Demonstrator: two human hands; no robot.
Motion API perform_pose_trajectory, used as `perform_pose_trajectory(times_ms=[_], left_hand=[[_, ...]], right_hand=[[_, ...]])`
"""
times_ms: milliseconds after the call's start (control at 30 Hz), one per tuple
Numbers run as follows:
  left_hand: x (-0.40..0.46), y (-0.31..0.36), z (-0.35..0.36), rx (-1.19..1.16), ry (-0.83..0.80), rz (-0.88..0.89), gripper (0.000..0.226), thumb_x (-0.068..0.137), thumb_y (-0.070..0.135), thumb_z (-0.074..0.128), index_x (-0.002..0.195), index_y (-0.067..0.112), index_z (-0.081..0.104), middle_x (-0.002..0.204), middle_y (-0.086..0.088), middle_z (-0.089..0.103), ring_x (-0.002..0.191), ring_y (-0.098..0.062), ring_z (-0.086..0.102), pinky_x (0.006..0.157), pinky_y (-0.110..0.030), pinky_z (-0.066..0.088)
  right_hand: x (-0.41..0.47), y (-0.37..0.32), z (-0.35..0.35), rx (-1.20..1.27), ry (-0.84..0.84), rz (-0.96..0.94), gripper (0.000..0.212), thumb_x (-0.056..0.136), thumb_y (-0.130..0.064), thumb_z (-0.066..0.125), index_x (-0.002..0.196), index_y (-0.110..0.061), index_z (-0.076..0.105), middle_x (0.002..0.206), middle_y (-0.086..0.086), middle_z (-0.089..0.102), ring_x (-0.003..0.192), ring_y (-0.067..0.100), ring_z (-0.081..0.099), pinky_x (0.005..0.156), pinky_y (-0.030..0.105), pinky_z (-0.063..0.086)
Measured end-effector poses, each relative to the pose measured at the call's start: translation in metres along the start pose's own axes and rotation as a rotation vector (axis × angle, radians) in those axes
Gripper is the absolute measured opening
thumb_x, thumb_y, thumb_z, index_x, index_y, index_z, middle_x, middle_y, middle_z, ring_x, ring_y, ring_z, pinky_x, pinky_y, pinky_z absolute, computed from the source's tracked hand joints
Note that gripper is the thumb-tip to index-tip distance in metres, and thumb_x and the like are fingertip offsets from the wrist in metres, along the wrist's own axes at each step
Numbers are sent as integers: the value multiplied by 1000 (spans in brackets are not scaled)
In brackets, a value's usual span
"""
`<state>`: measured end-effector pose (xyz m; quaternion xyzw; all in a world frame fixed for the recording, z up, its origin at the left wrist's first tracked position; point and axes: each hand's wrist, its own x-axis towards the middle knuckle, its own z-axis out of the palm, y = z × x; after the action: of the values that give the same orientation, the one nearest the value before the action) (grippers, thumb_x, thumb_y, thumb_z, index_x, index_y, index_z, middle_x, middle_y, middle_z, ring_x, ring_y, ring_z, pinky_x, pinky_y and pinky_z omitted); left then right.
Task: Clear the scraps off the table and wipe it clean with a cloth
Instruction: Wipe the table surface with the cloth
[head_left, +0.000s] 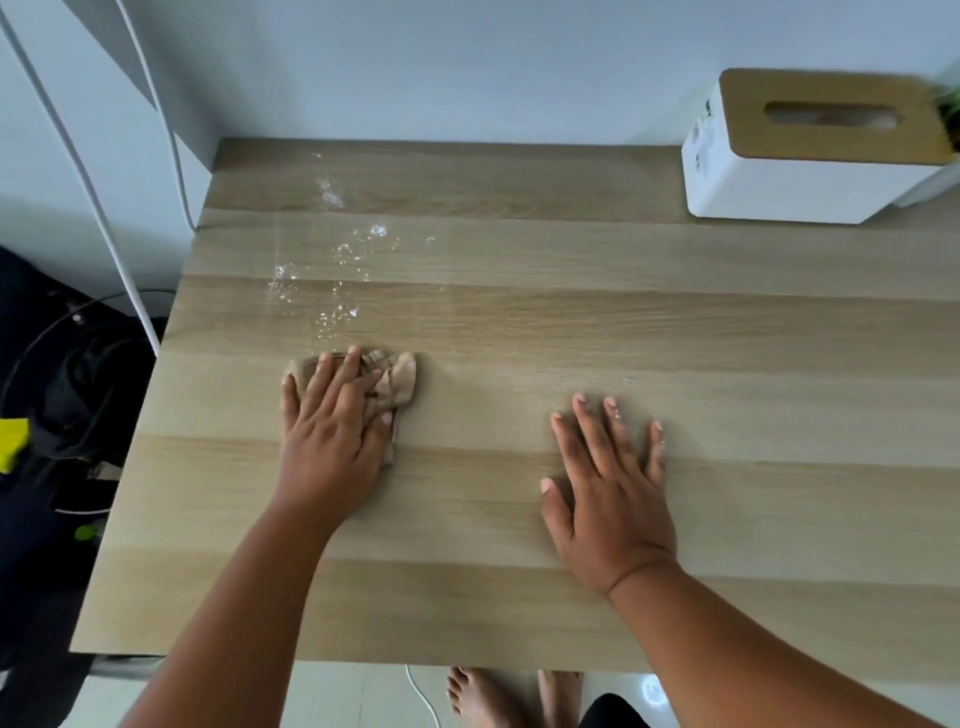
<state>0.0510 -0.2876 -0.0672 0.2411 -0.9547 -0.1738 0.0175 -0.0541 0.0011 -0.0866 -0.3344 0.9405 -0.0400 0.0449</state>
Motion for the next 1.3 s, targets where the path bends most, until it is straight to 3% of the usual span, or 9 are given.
perform_pose_trajectory(times_ms=[167,300,400,500,600,667,900,1067,1300], left_hand=[[-10,65,30,-10,-14,290,51,99,39,47,141,14,60,160,-8,42,154,-32,27,121,-65,21],[-72,35,20,-23,-74,420,47,103,38,49,144,18,57,164,-1,36,155,-26,26,120,-65,25],[-87,-20,-9,2,-95,336,49,102,41,47,145,21,54,165,0,34,156,-24,24,118,-65,25],[-64,-61,-32,-3,-79,61,58,98,47,41,148,20,50,166,2,30,157,-19,16,124,-60,14],[-9,-71,-34,-11,-3,-209,63,95,48,38,148,17,46,167,-1,28,158,-21,13,127,-54,2],[28,-60,-28,-9,18,-277,60,97,45,42,150,14,43,168,-2,25,158,-23,10,126,-54,-1],[38,12,-4,23,-27,61,62,99,46,37,153,18,44,167,-4,28,158,-23,13,127,-53,3],[-8,-23,-11,7,-86,292,56,101,45,43,149,18,51,165,-1,33,157,-21,19,126,-56,14],[44,-40,-19,17,-21,-61,65,96,50,35,153,20,40,169,0,24,159,-20,8,127,-52,-1]], right_hand=[[0,1,1,-2,16,-4,73,92,-50,44,159,-24,34,172,1,16,159,30,11,121,69,10],[-2,1,-1,0,-12,-3,72,93,-51,41,159,-24,34,172,1,15,159,30,9,121,69,11],[1,-2,-7,8,-36,6,72,94,-52,39,160,-24,32,172,2,14,159,30,7,122,69,10],[1,-4,-9,8,-48,6,73,94,-52,38,161,-24,30,173,2,12,159,30,6,122,68,8],[1,-4,-8,7,-41,5,73,94,-52,38,161,-23,29,173,2,13,159,31,7,122,68,8],[0,-3,-6,6,-34,1,74,94,-51,40,161,-23,29,173,2,12,159,31,7,122,68,8],[0,-2,-3,2,-30,1,73,95,-51,38,162,-24,28,173,1,9,160,29,4,123,67,6],[0,-3,-4,1,-35,-4,73,94,-51,40,161,-23,29,173,1,10,160,29,4,123,68,7],[-1,-1,-5,8,-31,-9,73,96,-51,38,162,-22,27,173,2,9,160,30,4,122,69,9]])
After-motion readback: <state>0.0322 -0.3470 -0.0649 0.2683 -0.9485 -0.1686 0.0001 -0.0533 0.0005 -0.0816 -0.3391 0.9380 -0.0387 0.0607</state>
